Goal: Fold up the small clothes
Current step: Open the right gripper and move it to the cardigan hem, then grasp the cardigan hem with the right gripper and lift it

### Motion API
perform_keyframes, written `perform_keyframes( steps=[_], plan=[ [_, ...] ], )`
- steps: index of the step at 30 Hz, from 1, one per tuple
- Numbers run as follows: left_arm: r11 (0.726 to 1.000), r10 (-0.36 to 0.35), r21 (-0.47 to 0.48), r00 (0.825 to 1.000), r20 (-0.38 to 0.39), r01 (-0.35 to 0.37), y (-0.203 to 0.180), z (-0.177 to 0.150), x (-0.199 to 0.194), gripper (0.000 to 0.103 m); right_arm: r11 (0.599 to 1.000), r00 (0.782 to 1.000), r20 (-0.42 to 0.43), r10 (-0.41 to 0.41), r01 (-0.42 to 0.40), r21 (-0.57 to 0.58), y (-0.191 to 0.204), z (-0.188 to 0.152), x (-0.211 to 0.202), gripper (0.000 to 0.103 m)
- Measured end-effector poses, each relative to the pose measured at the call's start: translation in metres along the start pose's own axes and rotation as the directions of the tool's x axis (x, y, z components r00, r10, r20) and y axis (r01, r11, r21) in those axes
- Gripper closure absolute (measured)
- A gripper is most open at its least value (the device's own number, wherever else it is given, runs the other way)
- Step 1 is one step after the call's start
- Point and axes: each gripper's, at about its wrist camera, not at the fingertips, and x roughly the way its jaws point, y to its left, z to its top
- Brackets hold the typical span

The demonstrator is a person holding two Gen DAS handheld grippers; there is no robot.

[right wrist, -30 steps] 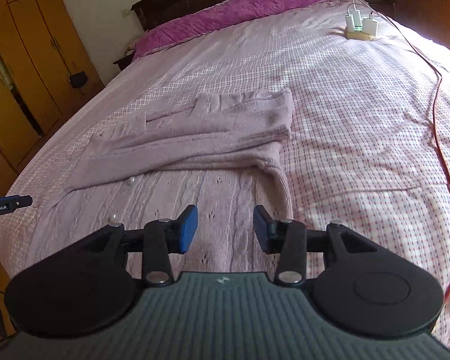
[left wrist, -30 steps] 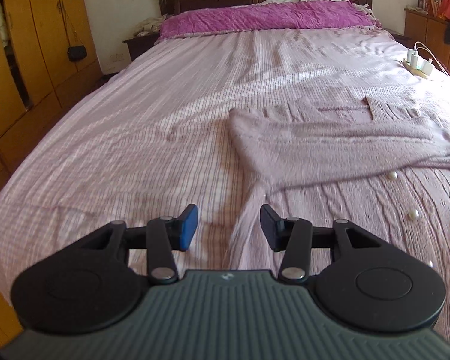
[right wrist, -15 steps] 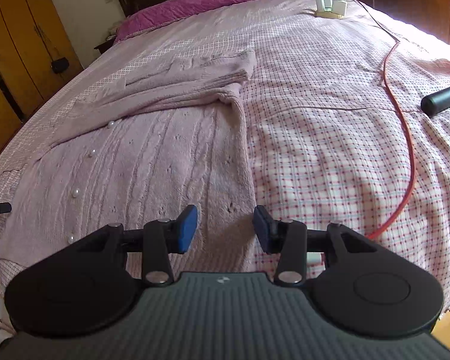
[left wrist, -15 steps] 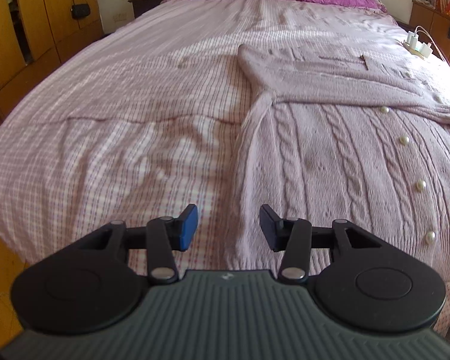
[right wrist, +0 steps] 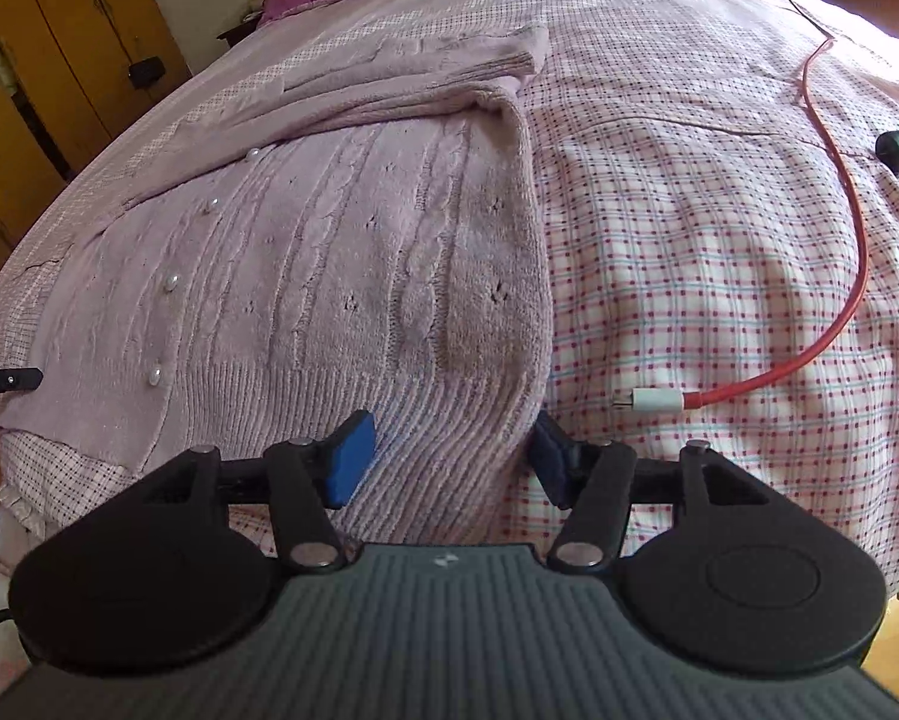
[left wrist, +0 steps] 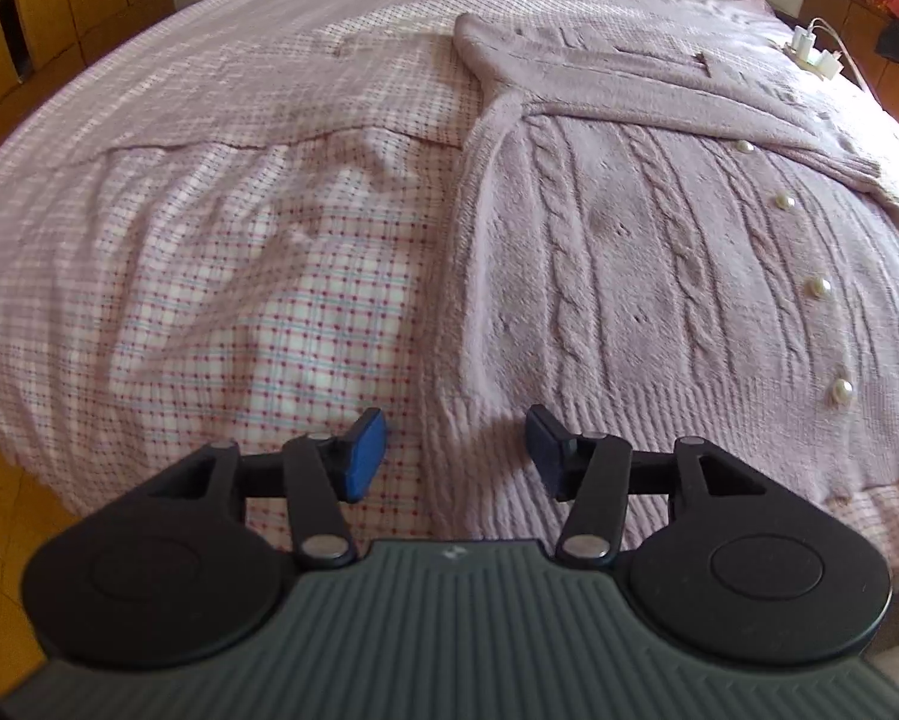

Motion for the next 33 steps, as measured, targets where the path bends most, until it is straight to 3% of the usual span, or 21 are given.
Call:
perform_keyframes(
  steps=[4, 11, 13, 16, 17, 19, 25, 33],
  plan=[
    [0.995, -0.098, -0.023, 0.995, -0.012, 0.098, -0.001, -0.009, 0.001, 0.049, 0.999, 0.999, -0.017, 0.027, -0.027, -0.016, 0.002, -0.003, 0.0, 0.039],
    [0.996, -0.079, 0.035, 0.997, 0.006, 0.079, -0.016, -0.01, 0.013, 0.05, 0.999, 0.999, -0.001, 0.049, -0.049, -0.01, 0.005, -0.007, 0.006, 0.043],
    [0.995, -0.084, 0.058, 0.996, 0.018, 0.082, -0.02, -0.01, 0.013, 0.053, 0.999, 0.999, 0.007, 0.04, -0.04, -0.018, 0.007, -0.006, 0.008, 0.053],
    [0.993, -0.101, 0.071, 0.995, 0.028, 0.098, -0.024, -0.008, 0.013, 0.073, 0.998, 0.999, 0.005, 0.051, -0.051, -0.026, 0.009, -0.005, 0.008, 0.076],
    [0.991, -0.116, 0.07, 0.993, 0.032, 0.113, -0.024, -0.007, 0.012, 0.084, 0.998, 0.998, 0.009, 0.055, -0.055, -0.03, 0.01, -0.004, 0.008, 0.08],
    [0.989, -0.139, 0.052, 0.989, 0.043, 0.137, -0.023, -0.004, 0.009, 0.089, 0.998, 0.998, 0.027, 0.056, -0.054, -0.044, 0.013, -0.001, 0.006, 0.089],
    [0.978, -0.208, 0.007, 0.968, 0.143, 0.209, -0.021, 0.01, -0.014, 0.091, 0.995, 0.988, 0.121, 0.1, -0.095, -0.041, 0.016, 0.011, -0.009, 0.091],
    [0.965, -0.229, -0.058, 0.932, 0.282, 0.254, -0.017, 0.049, -0.033, 0.091, 0.993, 0.954, 0.276, 0.12, -0.115, -0.033, 0.021, 0.048, -0.025, 0.092]
  ],
)
